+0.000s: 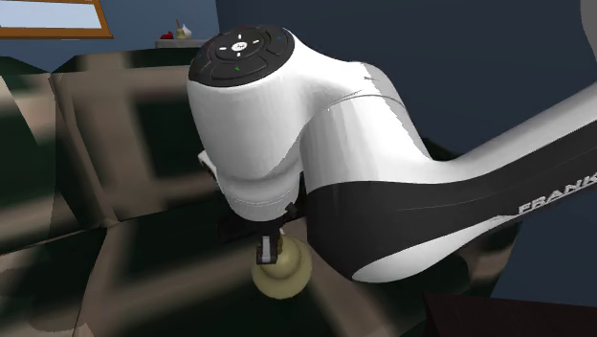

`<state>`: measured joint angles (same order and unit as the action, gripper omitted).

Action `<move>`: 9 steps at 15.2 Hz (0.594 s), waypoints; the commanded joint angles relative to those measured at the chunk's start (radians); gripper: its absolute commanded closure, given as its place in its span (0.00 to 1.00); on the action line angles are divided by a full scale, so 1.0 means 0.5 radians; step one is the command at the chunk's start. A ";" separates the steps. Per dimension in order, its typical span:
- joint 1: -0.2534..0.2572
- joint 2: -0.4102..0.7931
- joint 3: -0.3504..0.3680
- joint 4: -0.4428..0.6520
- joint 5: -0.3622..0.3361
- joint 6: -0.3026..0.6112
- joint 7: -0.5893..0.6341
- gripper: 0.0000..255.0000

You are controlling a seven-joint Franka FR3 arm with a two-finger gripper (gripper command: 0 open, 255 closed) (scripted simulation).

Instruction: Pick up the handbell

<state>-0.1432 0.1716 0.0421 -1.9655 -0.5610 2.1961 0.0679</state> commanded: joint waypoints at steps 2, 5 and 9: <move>-0.001 -0.034 0.004 0.041 0.027 -0.063 -0.044 1.00; 0.000 -0.064 0.009 0.081 0.052 -0.126 -0.083 1.00; 0.001 -0.083 0.012 0.113 0.068 -0.172 -0.109 1.00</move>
